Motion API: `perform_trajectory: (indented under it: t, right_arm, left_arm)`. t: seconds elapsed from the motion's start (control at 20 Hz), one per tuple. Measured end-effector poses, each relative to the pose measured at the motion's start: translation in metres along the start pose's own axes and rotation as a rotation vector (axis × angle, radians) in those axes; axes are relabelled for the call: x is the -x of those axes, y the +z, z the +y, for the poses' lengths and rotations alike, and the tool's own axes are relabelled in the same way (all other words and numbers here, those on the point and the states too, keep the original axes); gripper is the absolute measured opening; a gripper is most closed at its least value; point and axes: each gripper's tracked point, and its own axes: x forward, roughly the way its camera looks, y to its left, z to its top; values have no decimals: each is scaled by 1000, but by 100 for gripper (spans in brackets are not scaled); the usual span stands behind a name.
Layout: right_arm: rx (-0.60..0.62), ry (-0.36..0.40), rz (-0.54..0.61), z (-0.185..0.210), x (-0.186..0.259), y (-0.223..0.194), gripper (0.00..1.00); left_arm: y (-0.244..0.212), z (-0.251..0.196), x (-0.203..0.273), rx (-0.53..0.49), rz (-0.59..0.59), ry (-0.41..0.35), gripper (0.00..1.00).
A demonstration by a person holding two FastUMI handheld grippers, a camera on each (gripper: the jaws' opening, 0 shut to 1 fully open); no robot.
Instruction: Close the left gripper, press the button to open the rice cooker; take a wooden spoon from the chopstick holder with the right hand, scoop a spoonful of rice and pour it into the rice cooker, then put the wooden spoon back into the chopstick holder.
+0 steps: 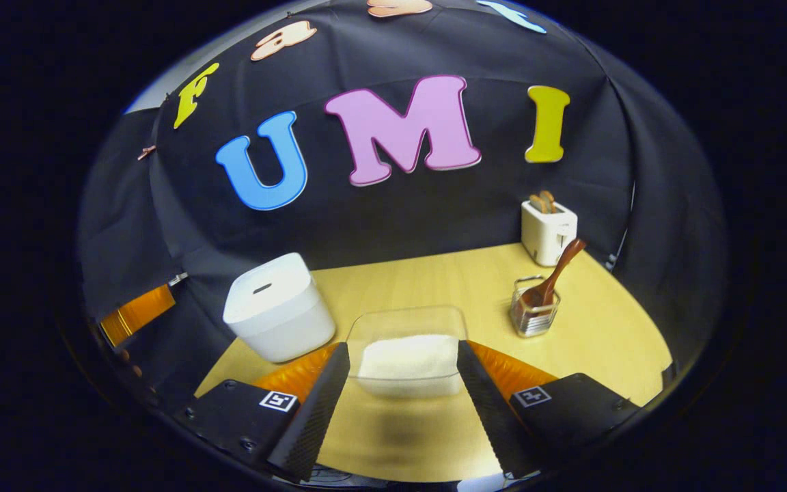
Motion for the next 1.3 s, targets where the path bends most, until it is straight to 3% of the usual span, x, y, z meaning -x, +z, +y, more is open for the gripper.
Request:
perform_trajectory:
  t: [0.15, 0.55, 0.65, 0.7, 1.3]
  right_arm:
    - [-9, 16, 102, 19, 3, -31, 99]
    - [101, 128, 125, 69, 11, -25, 98]
    - [118, 140, 102, 72, 14, -19, 99]
    - [124, 141, 105, 72, 16, -21, 98]
    - [103, 175, 168, 80, 10, -49, 98]
  left_arm:
    - [-17, 7, 22, 51, 40, -4, 96]
    - [-19, 42, 42, 147, 54, 85, 96]
    - [-21, 39, 47, 145, 56, 87, 92]
    - [-25, 37, 51, 130, 56, 90, 96]
    - [-47, 40, 65, 113, 111, 102, 96]
